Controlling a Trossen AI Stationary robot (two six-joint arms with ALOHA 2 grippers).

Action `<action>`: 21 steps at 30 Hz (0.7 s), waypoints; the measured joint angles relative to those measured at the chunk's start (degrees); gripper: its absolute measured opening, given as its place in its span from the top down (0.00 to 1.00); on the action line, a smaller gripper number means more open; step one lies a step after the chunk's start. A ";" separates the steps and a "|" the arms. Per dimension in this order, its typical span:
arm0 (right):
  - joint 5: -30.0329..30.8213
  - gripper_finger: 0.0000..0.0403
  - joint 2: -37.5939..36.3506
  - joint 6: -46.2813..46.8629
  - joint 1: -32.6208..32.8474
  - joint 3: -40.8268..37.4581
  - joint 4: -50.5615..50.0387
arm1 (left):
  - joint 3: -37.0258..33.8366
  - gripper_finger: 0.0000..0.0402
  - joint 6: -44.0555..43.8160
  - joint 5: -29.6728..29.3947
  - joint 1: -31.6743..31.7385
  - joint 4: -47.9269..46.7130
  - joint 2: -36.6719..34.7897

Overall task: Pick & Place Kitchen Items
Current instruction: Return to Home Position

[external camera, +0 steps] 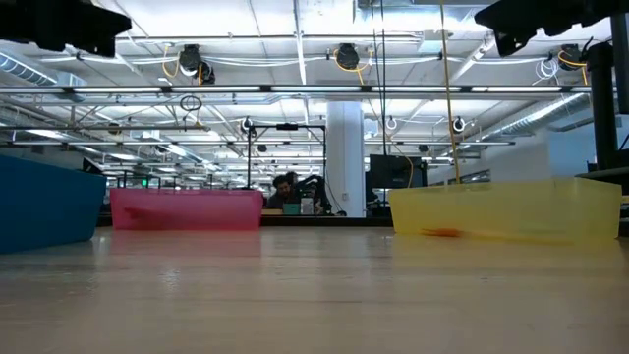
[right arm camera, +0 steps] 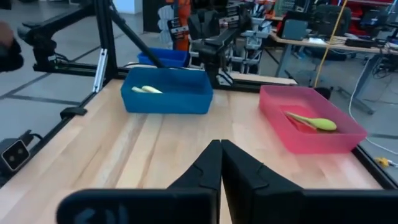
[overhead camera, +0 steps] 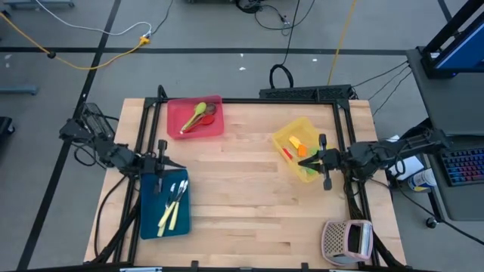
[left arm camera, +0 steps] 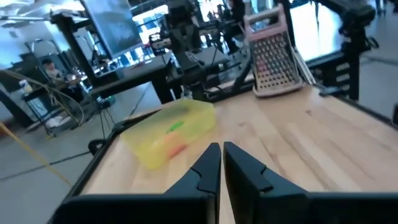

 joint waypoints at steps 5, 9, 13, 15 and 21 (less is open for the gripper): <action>0.04 1.00 -4.51 0.42 -0.81 -4.53 0.47 | -4.30 0.94 -1.56 3.24 2.48 5.23 -1.13; 0.04 1.00 -8.73 2.69 -1.59 -8.37 1.21 | -7.20 0.94 -1.78 3.12 4.67 8.72 -1.26; 0.04 1.00 -13.63 2.61 -2.51 -11.88 1.15 | -10.09 0.94 -1.72 4.93 7.42 13.68 -1.26; 0.07 1.00 -16.10 2.53 -3.03 -13.53 1.18 | -11.55 0.94 -1.63 8.41 8.85 15.48 -1.24; 0.07 1.00 -23.49 1.83 -4.73 -18.76 1.15 | -15.30 0.94 -3.18 10.75 13.32 20.67 -1.24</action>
